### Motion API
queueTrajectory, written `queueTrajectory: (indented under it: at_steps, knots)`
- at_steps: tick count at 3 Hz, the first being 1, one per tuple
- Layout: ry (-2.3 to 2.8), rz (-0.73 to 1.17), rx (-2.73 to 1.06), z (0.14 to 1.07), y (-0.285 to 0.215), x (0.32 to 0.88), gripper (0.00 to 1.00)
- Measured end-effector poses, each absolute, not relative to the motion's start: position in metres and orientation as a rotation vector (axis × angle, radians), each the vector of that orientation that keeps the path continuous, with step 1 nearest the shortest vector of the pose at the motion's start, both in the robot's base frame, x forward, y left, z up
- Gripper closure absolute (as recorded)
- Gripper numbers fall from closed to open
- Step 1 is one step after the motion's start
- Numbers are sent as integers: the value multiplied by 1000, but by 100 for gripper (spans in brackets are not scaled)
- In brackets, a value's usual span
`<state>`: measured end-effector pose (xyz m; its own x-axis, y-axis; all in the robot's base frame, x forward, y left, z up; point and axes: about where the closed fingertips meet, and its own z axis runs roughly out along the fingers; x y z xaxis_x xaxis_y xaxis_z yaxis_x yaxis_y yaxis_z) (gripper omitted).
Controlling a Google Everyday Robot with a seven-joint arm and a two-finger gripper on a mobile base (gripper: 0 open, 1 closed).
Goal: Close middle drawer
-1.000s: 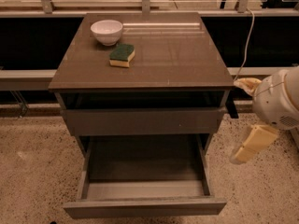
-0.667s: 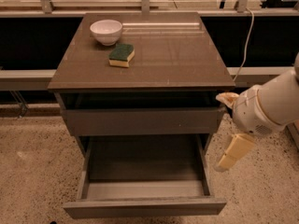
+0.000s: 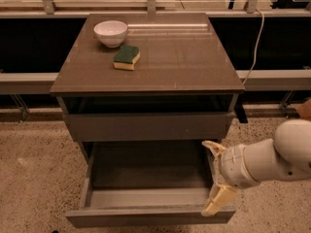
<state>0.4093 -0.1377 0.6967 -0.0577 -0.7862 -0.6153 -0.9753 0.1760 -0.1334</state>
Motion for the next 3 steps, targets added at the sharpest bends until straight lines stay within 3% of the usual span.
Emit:
queueTrajectory:
  at_steps: [3]
  knots:
    - [1801,563,-1712,624,-113,418,0]
